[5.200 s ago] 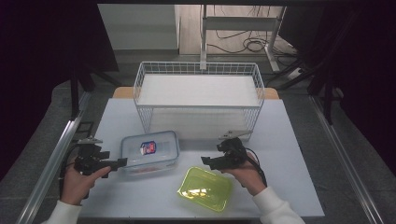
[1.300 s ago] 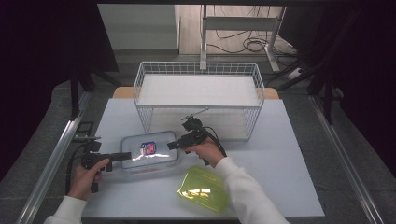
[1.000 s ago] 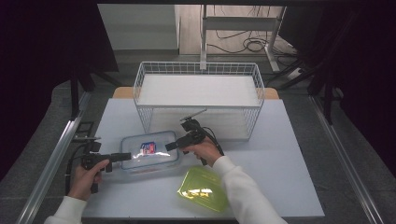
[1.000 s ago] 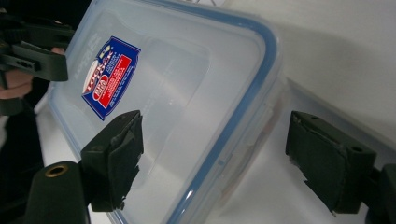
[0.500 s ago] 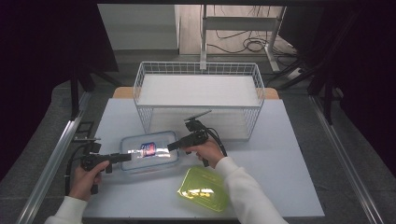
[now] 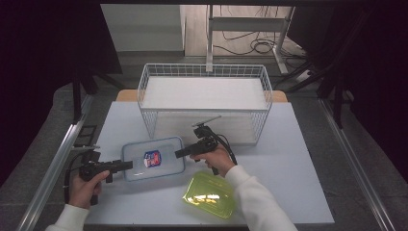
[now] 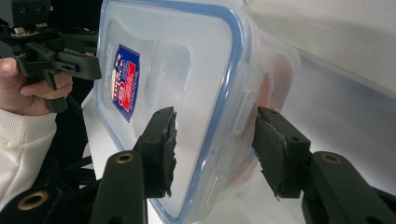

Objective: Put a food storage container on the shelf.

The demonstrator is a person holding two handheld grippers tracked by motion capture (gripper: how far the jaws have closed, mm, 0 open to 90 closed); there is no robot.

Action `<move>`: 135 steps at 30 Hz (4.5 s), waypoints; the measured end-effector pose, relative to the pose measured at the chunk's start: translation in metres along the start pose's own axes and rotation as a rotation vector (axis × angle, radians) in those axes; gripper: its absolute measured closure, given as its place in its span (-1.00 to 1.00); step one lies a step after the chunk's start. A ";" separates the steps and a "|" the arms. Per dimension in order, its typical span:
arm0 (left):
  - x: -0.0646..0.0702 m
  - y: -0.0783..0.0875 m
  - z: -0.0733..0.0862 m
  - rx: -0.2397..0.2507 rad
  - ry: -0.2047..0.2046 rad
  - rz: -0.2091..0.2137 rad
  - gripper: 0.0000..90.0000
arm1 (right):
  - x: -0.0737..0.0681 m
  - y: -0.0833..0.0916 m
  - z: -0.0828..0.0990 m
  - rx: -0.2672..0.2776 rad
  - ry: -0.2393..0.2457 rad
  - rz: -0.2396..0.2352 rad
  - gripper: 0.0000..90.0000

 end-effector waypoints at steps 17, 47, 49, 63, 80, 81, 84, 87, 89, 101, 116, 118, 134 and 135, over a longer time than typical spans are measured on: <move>0.003 0.007 0.004 0.007 -0.018 0.026 0.04 | -0.003 0.005 0.003 0.041 -0.009 -0.031 0.19; 0.040 0.014 -0.013 0.059 -0.119 0.058 0.11 | -0.028 0.040 -0.012 0.138 0.111 -0.005 0.20; 0.046 0.013 -0.017 0.064 -0.131 0.067 0.12 | -0.030 0.047 -0.014 0.149 0.121 -0.001 0.20; 0.099 -0.011 -0.060 0.064 -0.223 0.126 0.12 | -0.037 0.112 -0.041 0.262 0.171 0.054 0.20; 0.149 -0.047 -0.116 0.065 -0.295 0.177 0.12 | -0.029 0.176 -0.081 0.353 0.192 0.100 0.20; 0.152 -0.049 -0.122 0.065 -0.299 0.179 0.12 | -0.029 0.180 -0.085 0.358 0.191 0.102 0.20; 0.158 -0.057 -0.139 0.062 -0.308 0.195 0.12 | -0.029 0.191 -0.101 0.368 0.191 0.115 0.20; 0.161 -0.062 -0.150 0.058 -0.308 0.203 0.12 | -0.026 0.199 -0.115 0.373 0.193 0.128 0.20; 0.164 -0.068 -0.160 0.056 -0.313 0.205 0.12 | -0.025 0.201 -0.120 0.375 0.190 0.131 0.20; 0.166 -0.092 -0.208 0.032 -0.310 0.206 0.11 | -0.007 0.211 -0.167 0.393 0.159 0.143 0.19; 0.161 -0.118 -0.223 0.021 -0.186 0.195 0.09 | 0.018 0.214 -0.185 0.434 0.051 0.143 0.16; 0.160 -0.120 -0.224 0.030 -0.165 0.191 0.06 | 0.021 0.212 -0.187 0.444 0.033 0.145 0.14; 0.152 -0.138 -0.221 0.039 -0.147 0.134 -0.14 | 0.039 0.209 -0.183 0.500 -0.060 0.263 -0.05; 0.152 -0.138 -0.221 0.035 -0.154 0.131 -0.16 | 0.037 0.209 -0.183 0.507 -0.065 0.268 -0.07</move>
Point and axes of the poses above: each handheld gripper's, and its own axes: y roughly backward along the jaws, z roughly out of its underside, x roughly to its right, the point moved 10 cm from there along -y, roughly forward along the jaws, and after that the axes turned 14 degrees about x, right-handed, at the moved point
